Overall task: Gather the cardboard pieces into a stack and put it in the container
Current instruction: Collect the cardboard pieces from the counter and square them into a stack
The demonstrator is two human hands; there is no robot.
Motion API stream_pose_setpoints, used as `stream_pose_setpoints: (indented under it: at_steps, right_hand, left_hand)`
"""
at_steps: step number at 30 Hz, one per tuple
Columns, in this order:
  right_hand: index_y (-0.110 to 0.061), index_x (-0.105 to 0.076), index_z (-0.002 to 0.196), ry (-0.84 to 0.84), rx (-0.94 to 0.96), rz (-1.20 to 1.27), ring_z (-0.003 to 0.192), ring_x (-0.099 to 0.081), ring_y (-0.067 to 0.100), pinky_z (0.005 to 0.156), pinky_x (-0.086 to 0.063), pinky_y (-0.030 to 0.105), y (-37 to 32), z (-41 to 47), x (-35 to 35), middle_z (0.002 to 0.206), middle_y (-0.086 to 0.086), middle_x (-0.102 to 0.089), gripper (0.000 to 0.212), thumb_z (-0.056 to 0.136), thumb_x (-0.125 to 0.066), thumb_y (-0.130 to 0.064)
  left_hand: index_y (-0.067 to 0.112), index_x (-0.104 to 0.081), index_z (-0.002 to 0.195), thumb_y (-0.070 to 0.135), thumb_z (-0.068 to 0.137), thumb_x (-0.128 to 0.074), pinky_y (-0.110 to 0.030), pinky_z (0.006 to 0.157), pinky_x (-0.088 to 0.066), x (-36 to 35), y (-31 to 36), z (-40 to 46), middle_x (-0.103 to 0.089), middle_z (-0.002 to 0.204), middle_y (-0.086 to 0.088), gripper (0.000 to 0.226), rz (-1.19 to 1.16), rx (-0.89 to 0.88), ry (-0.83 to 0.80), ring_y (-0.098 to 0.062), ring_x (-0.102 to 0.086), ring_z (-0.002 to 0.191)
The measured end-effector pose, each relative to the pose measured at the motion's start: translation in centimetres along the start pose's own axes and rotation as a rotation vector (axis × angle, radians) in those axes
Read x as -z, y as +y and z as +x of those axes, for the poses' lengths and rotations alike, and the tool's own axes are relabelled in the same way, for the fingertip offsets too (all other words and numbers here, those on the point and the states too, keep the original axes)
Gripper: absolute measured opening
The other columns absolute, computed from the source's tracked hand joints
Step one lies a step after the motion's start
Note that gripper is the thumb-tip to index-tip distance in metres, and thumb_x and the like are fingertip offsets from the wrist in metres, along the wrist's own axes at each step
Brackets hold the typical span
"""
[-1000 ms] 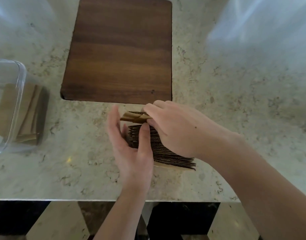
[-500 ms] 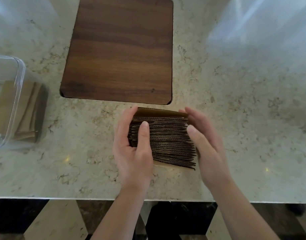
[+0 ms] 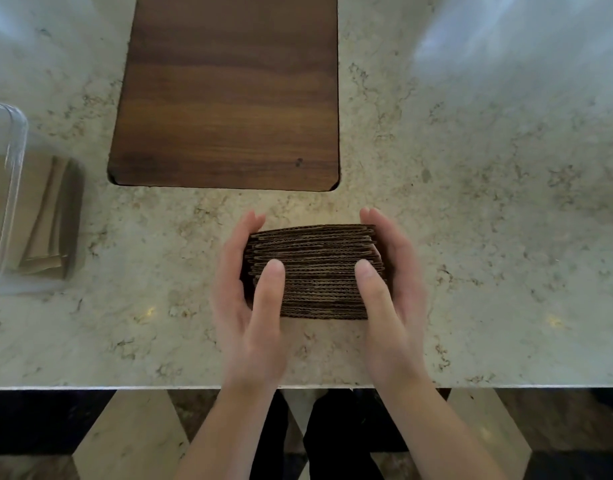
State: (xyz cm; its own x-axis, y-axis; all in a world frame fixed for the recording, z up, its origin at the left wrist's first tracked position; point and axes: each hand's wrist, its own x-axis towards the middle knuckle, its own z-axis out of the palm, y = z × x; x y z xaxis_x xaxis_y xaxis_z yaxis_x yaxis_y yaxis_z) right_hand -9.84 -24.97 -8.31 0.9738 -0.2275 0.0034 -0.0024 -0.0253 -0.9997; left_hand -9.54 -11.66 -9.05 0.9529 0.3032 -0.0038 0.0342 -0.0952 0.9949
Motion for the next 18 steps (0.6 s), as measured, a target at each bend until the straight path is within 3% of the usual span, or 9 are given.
stream_pose_setpoints:
  at_steps: [5,8,13,18]
  right_hand:
    - [-0.021,-0.045,0.155,-0.079,-0.123,0.037,0.141,-0.049,0.007,0.115,-0.042,0.030,-0.2,0.8,-0.2,0.150,-0.014,-0.055,0.051,0.104,-0.048,-0.024]
    - [-0.024,-0.042,0.158,-0.095,-0.153,0.054,0.144,-0.043,-0.002,0.118,-0.036,0.025,-0.4,1.3,0.1,0.156,-0.017,-0.050,0.053,0.105,-0.044,-0.024]
    - [-0.028,-0.041,0.158,-0.095,-0.118,0.103,0.144,-0.041,-0.007,0.109,-0.036,0.009,-1.1,1.1,0.9,0.154,-0.026,-0.049,0.053,0.105,-0.044,-0.030]
    - [-0.021,-0.038,0.159,-0.081,-0.162,0.092,0.147,-0.041,0.004,0.119,-0.037,0.029,-0.3,-0.3,1.0,0.159,-0.013,-0.047,0.056,0.103,-0.046,-0.024]
  left_hand:
    - [0.006,-0.039,0.162,0.038,0.104,-0.040,-0.056,0.125,-0.034,0.4,-0.2,-0.8,-0.047,0.165,-0.010,0.066,-0.100,0.060,-0.059,-0.025,-0.041,0.156]
    - [0.011,-0.035,0.164,0.042,0.103,-0.038,-0.055,0.128,-0.028,-0.2,0.3,-0.8,-0.041,0.170,-0.003,0.068,-0.147,0.109,-0.051,-0.016,-0.035,0.159]
    - [0.010,-0.033,0.165,0.040,0.106,-0.038,-0.051,0.129,-0.029,-0.7,1.0,-0.8,-0.039,0.171,-0.003,0.066,-0.196,0.080,-0.073,-0.015,-0.033,0.160]
    - [0.004,-0.038,0.161,0.036,0.103,-0.038,-0.044,0.126,-0.036,-0.6,0.3,-0.4,-0.047,0.165,-0.009,0.067,-0.083,0.058,-0.072,-0.017,-0.042,0.155]
